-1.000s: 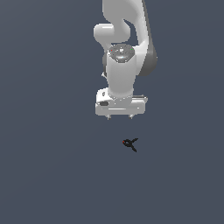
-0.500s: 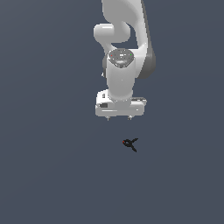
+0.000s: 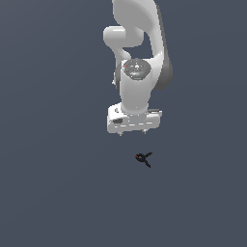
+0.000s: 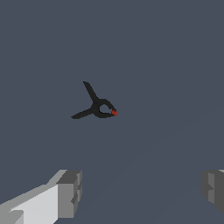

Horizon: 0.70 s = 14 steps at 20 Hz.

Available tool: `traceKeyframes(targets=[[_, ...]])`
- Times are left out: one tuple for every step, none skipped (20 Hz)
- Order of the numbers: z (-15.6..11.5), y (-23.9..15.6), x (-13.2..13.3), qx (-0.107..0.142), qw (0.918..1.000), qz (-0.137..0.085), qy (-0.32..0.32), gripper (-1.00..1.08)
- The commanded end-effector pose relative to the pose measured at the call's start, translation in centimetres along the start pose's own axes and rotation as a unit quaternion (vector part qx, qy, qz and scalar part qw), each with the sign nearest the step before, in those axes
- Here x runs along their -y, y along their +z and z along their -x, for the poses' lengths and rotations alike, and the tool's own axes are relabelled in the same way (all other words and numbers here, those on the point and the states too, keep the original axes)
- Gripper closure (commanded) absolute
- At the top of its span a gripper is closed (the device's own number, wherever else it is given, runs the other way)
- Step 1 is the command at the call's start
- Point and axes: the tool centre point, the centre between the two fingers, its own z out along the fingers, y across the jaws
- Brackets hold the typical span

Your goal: Pick up the object and move it to a goal position.

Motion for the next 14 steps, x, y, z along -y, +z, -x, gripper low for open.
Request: traceKeyframes(targets=[[-0.3, 0.5, 0.2, 0.001, 0.9996, 0.002, -0.028, -0.92], [-0.4, 0.7, 0.3, 0.001, 0.9992, 0.003, -0.040, -0.92], [-0.6, 0.9, 0.4, 0.001, 0.9985, 0.004, -0.054, -0.92], [-0.7, 1.1, 0.5, 0.001, 0.9976, 0.005, -0.068, -0.92], [-0.9, 1.4, 0.6, 0.001, 0.9965, 0.006, -0.084, -0.92], [-1.0, 1.7, 0.7, 0.002, 0.9950, 0.007, -0.100, -0.92], [-1.2, 1.9, 0.8, 0.002, 0.9933, 0.007, -0.116, -0.92], [-1.4, 2.2, 0.9, 0.002, 0.9913, 0.008, -0.132, -0.92], [-1.5, 2.5, 1.0, 0.003, 0.9890, 0.009, -0.148, -0.92], [-1.7, 2.7, 1.2, 0.003, 0.9865, 0.010, -0.164, -0.92], [-1.9, 3.0, 1.3, 0.003, 0.9837, 0.010, -0.179, -0.92], [-2.0, 3.3, 1.4, 0.003, 0.9807, 0.011, -0.195, -0.92], [-2.2, 3.5, 1.5, 0.004, 0.9774, 0.012, -0.211, -0.92], [-2.3, 3.8, 1.7, 0.004, 0.9739, 0.012, -0.227, -0.92]])
